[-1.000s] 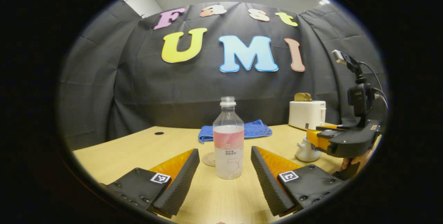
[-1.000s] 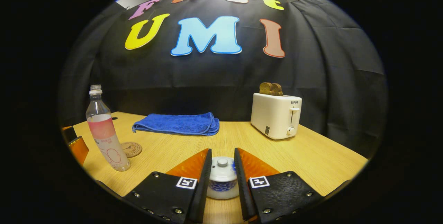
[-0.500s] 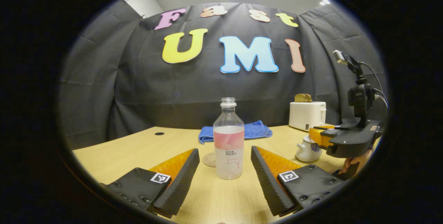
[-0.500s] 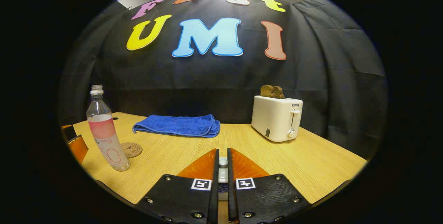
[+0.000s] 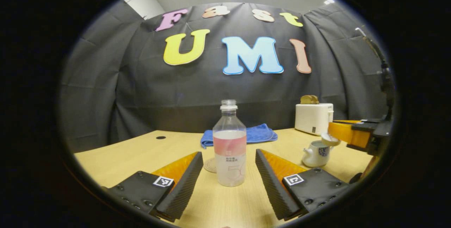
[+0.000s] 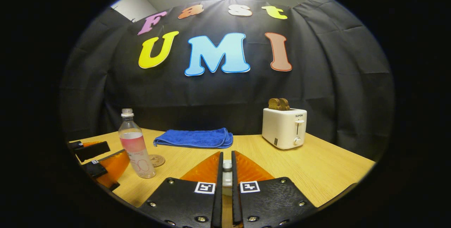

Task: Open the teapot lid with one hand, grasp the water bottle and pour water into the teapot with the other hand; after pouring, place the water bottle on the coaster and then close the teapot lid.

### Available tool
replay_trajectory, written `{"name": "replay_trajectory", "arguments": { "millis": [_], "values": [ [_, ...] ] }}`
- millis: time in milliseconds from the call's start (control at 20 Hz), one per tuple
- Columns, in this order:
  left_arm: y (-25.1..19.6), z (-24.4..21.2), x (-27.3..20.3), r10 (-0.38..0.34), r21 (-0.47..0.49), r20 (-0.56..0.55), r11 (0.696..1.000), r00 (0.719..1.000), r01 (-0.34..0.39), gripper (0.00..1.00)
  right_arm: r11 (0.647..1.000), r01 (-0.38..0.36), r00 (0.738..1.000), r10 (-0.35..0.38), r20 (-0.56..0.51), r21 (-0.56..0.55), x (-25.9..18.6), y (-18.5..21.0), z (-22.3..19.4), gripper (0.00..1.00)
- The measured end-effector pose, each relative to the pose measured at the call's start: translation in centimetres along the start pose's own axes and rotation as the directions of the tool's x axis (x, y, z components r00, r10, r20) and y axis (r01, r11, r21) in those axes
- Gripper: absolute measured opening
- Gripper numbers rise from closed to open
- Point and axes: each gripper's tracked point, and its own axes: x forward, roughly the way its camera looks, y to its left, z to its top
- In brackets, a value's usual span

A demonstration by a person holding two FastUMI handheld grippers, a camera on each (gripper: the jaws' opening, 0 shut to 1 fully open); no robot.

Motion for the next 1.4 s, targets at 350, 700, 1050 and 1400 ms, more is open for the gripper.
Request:
{"name": "replay_trajectory", "arguments": {
  "millis": [350,700,1050,1400],
  "values": [
    [0.0,-0.8,3.7,0.014,-0.021,-0.059,1.0,0.998,-0.015,1.0,0.998,-0.055,0.998,0.054,0.043,0.023,-2.9,0.9,1.4,0.11],
    [-0.2,-0.6,6.1,-0.014,-0.004,-0.055,1.0,0.998,0.014,1.0,0.996,-0.08,0.996,0.079,0.033,0.029,-2.8,1.5,0.6,0.11],
    [-0.4,-1.1,6.9,-0.063,-0.036,-0.086,0.998,0.994,0.06,0.89,0.992,-0.116,0.993,0.116,0.018,0.052,-4.2,2.1,-0.2,0.11],
    [-1.0,-0.8,5.4,-0.081,0.079,-0.096,0.993,0.992,0.088,0.87,0.991,-0.133,0.991,0.134,-0.019,0.031,-6.0,2.4,-2.5,0.11]
  ]
}}
